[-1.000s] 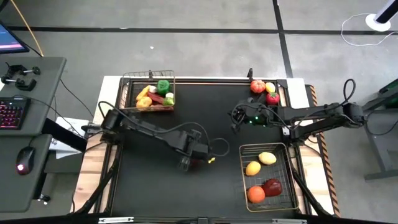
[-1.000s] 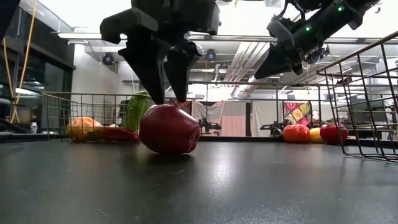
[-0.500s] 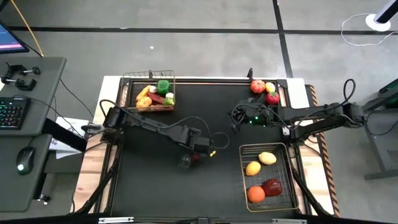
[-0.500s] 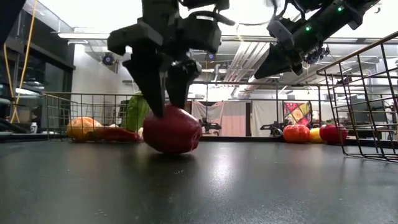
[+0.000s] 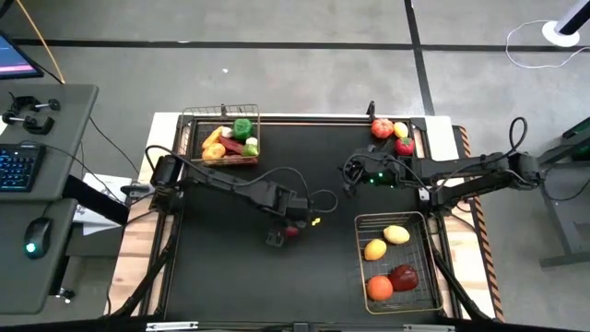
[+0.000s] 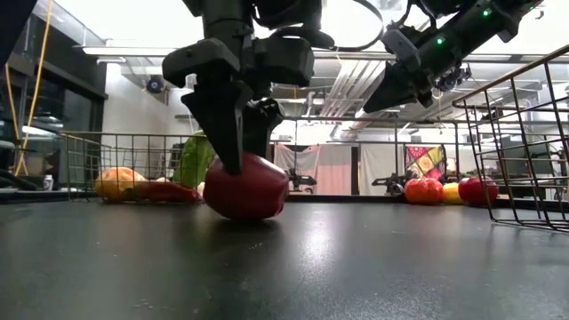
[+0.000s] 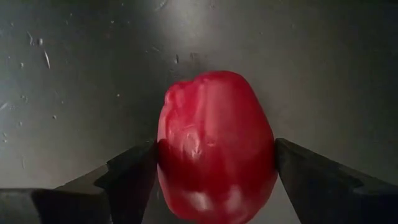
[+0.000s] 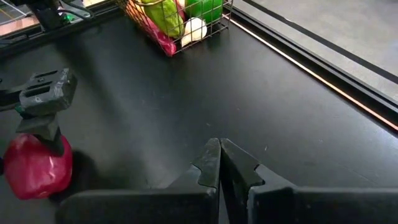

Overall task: Sort produce into baskets
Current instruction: Put the red apple into the bottom wire basket

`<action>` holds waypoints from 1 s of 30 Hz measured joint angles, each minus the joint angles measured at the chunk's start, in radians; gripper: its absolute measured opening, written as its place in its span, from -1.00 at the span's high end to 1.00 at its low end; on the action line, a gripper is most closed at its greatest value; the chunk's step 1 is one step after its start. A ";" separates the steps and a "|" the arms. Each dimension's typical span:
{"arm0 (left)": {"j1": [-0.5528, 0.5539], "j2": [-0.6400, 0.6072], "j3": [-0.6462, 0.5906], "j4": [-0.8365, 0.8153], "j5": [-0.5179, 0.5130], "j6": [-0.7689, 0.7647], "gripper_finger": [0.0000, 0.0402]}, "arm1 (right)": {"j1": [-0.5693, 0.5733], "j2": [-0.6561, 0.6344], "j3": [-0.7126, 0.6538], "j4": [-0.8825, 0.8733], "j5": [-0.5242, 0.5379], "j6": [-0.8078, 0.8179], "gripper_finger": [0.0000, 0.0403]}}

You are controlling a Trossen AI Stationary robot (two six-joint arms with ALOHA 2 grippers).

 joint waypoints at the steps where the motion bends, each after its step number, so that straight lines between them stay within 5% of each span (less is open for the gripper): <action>1: -0.002 0.000 -0.004 0.003 -0.001 -0.001 -0.51 | 0.000 0.000 0.000 0.000 0.000 0.000 1.00; 30: -0.049 0.007 0.057 0.022 -0.102 -0.074 -0.51 | 0.000 0.000 0.000 0.003 0.000 -0.007 1.00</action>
